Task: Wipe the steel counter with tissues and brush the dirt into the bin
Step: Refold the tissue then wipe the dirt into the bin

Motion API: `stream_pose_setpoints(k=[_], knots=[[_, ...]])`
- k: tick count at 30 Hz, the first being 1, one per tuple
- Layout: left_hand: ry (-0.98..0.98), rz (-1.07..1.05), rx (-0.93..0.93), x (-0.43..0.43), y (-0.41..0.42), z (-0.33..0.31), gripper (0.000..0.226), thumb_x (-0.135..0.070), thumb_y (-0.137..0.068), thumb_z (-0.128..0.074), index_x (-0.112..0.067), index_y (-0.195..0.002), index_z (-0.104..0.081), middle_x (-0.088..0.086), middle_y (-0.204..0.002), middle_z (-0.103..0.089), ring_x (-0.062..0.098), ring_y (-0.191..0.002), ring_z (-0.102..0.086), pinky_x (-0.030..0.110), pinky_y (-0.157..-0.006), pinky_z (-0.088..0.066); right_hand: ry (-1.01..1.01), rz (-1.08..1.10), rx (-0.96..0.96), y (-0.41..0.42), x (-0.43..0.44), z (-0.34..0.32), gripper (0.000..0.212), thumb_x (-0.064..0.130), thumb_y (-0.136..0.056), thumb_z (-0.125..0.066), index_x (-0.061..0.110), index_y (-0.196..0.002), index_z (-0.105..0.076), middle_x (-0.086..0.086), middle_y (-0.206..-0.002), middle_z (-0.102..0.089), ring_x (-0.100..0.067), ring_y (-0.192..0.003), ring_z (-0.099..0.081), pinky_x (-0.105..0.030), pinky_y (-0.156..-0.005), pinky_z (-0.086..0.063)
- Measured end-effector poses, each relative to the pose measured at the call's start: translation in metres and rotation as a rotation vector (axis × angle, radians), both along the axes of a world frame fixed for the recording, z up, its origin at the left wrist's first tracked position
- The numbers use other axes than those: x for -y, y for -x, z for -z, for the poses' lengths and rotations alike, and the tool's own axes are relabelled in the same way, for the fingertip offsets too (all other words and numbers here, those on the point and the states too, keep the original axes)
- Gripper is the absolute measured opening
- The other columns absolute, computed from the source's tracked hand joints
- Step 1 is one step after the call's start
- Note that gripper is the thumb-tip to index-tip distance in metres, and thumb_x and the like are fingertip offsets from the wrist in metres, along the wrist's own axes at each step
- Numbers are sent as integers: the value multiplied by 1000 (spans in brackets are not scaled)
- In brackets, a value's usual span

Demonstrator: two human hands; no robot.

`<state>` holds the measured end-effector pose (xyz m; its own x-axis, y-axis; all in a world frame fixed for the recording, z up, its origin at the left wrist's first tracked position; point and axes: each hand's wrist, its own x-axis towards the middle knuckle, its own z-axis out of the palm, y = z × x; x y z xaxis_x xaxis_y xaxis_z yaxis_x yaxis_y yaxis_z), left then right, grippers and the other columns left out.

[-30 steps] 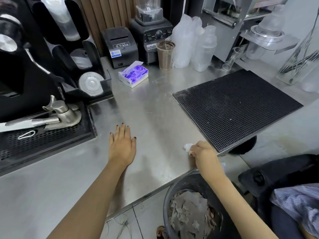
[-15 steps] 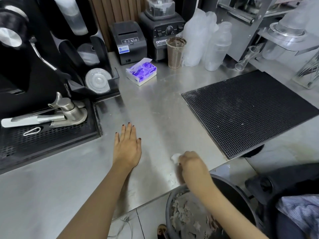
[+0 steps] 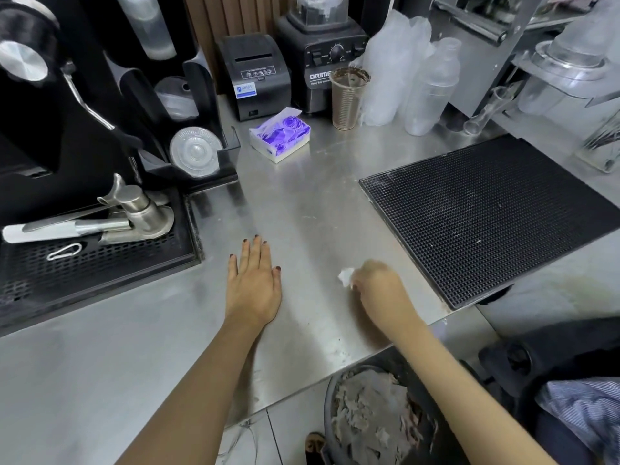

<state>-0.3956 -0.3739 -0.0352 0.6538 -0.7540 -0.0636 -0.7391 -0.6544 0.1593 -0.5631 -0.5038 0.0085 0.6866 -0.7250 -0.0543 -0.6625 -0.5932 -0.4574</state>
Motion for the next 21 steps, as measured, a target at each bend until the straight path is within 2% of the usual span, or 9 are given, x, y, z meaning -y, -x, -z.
stream_pose_setpoints(k=[1,3,4,6,9,14,17,19,21], knots=[[1,0,1,0,0,0,55,-32,-99,-15,-12,-148,-1,3,-157,6,18,-144,9,40,-118,2,38,-106,-24,13,-21,-2,11,1,-81,-57,3,-85,-67,-12,-81,-60,-27,-86,-59,-21,-71,-38],[3,-4,-2,1,-1,0,55,-32,-98,-14,-12,-148,-1,3,-157,6,18,-144,9,40,-118,2,20,-238,-67,31,-51,-5,22,-6,-49,-77,9,-58,-65,-5,-62,-60,-15,-56,-54,-8,-57,-25],[0,-2,-5,1,0,0,55,-32,-98,-14,-12,-148,-1,3,-157,6,18,-144,9,40,-118,2,44,-287,-67,30,-54,0,32,-8,-33,-80,12,-48,-60,0,-51,-54,-10,-46,-47,-6,-51,-19],[-5,3,-9,1,0,-1,55,-32,-98,-15,-12,-148,-2,3,-157,6,18,-144,9,40,-118,2,88,-324,-26,22,-65,13,40,-12,-21,-77,14,-44,-57,2,-46,-51,-11,-43,-50,-9,-41,-22],[-8,-3,-12,0,0,-2,54,-31,-98,-16,-11,-147,-4,3,-157,4,19,-144,7,40,-118,1,84,-401,-56,12,-100,21,42,-4,-17,-80,18,-48,-62,5,-50,-54,-11,-48,-55,-12,-38,-33],[-16,-2,-16,0,-1,-1,54,-31,-98,-17,-11,-147,-5,4,-157,3,19,-144,7,40,-118,2,167,-185,-46,39,-65,24,37,-10,-24,-78,13,-47,-61,2,-49,-53,-13,-47,-52,-10,-44,-23],[-9,-3,-23,0,-1,0,54,-31,-98,-17,-11,-148,-5,4,-157,3,19,-144,7,40,-118,2,219,-52,-15,50,-44,16,33,-17,-30,-74,8,-47,-61,-2,-48,-53,-17,-44,-52,-14,-47,-33],[-9,-1,-21,0,-1,0,54,-31,-98,-17,-11,-148,-5,4,-157,3,19,-144,7,41,-118,2,223,-56,-6,42,-61,16,27,-16,-37,-73,5,-50,-62,-5,-51,-56,-19,-47,-55,-7,-46,-37],[-7,1,-18,0,-1,0,54,-31,-98,-17,-11,-148,-6,4,-157,3,19,-144,6,41,-118,1,182,-115,-16,32,-90,21,28,-15,-39,-72,6,-53,-62,-6,-56,-58,-21,-53,-57,-19,-45,-47]])
